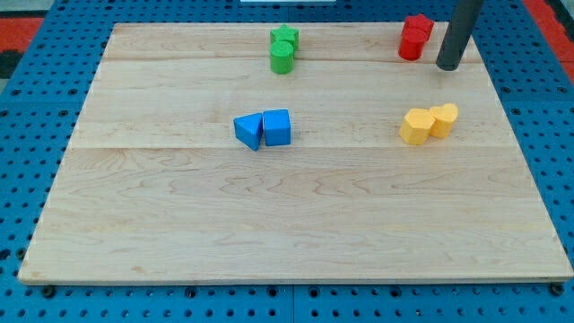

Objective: Push the yellow blocks towards the center of the board

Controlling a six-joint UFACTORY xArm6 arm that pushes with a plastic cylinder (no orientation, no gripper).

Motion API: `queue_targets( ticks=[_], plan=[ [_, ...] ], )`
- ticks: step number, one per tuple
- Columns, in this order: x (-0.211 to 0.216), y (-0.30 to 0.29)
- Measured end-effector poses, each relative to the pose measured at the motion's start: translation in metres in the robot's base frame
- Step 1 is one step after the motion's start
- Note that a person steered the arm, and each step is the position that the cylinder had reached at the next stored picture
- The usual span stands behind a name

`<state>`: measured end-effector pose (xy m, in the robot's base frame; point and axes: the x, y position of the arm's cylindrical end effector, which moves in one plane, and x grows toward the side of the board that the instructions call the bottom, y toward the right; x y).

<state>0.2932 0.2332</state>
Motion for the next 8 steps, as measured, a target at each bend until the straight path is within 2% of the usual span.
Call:
queue_targets(
  ticks=[8],
  plan=[
    [-0.0034, 0.0028]
  ],
)
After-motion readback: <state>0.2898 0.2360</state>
